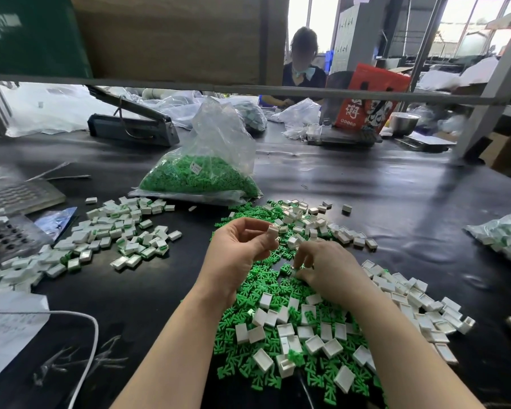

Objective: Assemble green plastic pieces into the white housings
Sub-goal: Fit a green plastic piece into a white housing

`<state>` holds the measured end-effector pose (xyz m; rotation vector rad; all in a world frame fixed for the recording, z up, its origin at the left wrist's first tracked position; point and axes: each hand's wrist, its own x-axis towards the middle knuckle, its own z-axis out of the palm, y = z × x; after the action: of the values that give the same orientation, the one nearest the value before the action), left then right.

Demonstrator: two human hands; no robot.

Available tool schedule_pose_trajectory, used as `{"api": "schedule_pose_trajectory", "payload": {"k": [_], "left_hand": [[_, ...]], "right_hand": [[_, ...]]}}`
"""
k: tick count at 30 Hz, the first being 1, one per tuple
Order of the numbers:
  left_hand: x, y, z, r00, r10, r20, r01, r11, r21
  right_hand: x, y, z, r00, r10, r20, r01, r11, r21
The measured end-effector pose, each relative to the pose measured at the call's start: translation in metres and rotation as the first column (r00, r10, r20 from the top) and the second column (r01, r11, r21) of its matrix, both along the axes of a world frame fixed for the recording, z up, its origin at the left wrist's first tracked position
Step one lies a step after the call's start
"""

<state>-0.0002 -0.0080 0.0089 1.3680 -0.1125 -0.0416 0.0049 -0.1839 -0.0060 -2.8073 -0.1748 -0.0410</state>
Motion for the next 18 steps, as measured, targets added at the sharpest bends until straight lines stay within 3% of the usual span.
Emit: {"api": "schedule_pose_trajectory", "payload": {"k": [4,7,10,13,15,18], "left_hand": [[0.0,0.0,0.0,1.0,0.006,-0.003,-0.006,1.0,-0.015],[-0.001,0.001,0.0,1.0,0.009,0.009,-0.009,1.0,-0.023],[-0.001,0.0,0.002,1.0,0.011,0.028,-0.01,0.999,-0.035],[-0.001,-0.001,0.003,0.999,0.012,0.044,-0.011,0.999,-0.032],[-0.002,-0.001,0.003,0.998,0.012,0.054,-0.01,1.0,-0.027],[-0.003,-0.001,0.003,0.997,0.021,0.076,-0.02,1.0,-0.012]], "right_hand": [[0.0,0.0,-0.001,0.999,-0.004,0.049,0.0,0.997,0.074],[0.0,0.003,0.002,0.991,-0.032,0.13,-0.017,0.933,0.361],[-0.003,0.006,0.013,0.985,-0.052,0.166,-0.091,0.663,0.743],[-0.007,0.009,0.02,0.983,-0.052,0.178,-0.144,0.394,0.908],[-0.008,0.01,0.021,0.982,-0.047,0.182,-0.159,0.306,0.939],[-0.008,0.009,0.02,0.983,-0.04,0.179,-0.162,0.27,0.949]]}}
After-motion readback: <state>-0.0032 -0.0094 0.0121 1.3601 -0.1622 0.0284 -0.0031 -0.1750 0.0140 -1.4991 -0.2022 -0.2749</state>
